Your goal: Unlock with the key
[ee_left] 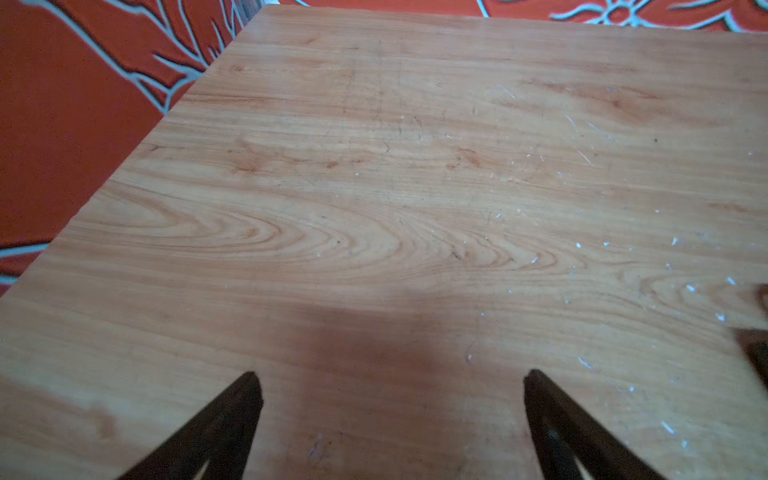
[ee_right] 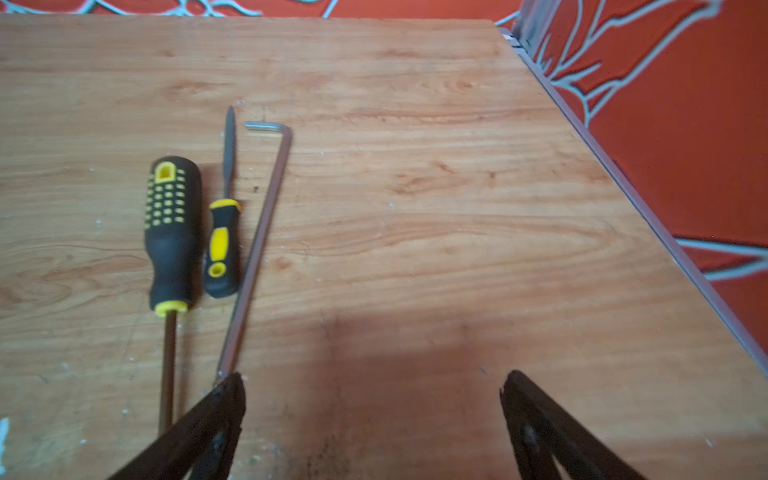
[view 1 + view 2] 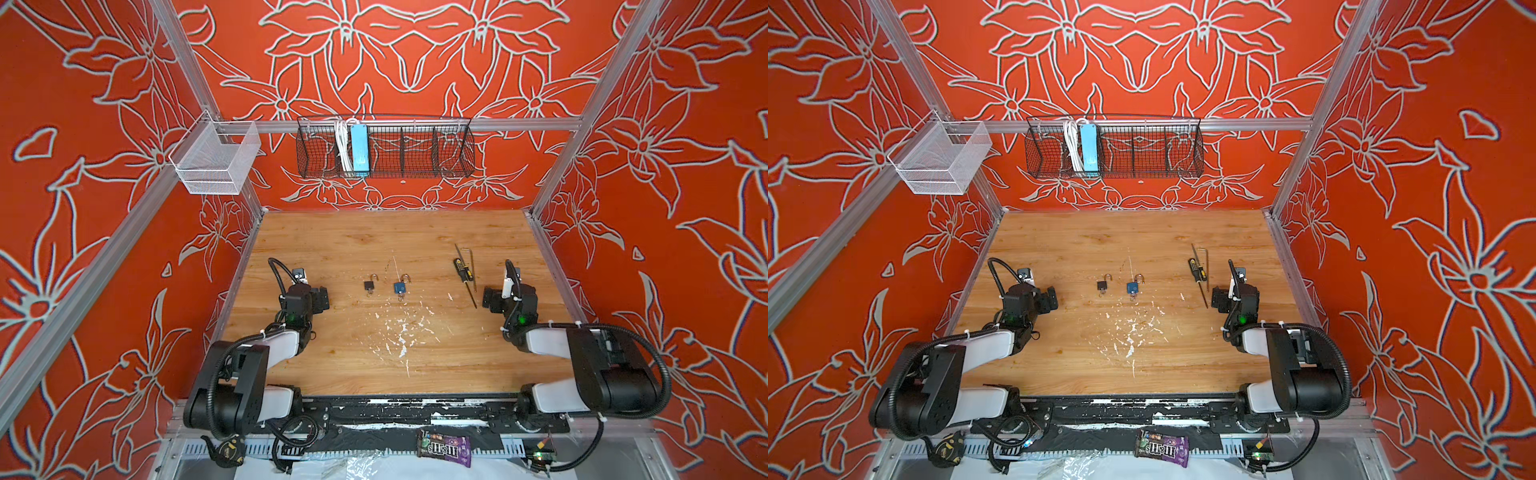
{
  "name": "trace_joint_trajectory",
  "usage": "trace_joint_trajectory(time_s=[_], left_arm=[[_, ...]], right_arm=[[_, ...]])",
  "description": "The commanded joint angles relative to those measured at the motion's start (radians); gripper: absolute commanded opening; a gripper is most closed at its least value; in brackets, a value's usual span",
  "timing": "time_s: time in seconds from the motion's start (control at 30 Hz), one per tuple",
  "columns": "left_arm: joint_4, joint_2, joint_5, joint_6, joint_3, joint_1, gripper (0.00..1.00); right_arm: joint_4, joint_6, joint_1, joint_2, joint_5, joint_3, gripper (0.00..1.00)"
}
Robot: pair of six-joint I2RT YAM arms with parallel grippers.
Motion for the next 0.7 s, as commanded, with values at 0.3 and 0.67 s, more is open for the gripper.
trace_joint_trajectory(time_s=[0.3,0.67], left_arm=[[0.036,-0.007,0.025,-0.014,0.03,0.038,0.97],[0.024,0.004,0.023,-0.011,0.041,0.035,0.97]], right_arm=[[0.052,-0.045,0.006,-0.013,-0.038,0.027,0.97],[0.04,-0.046,0.005,-0.015,-0.04,0.03,0.97]])
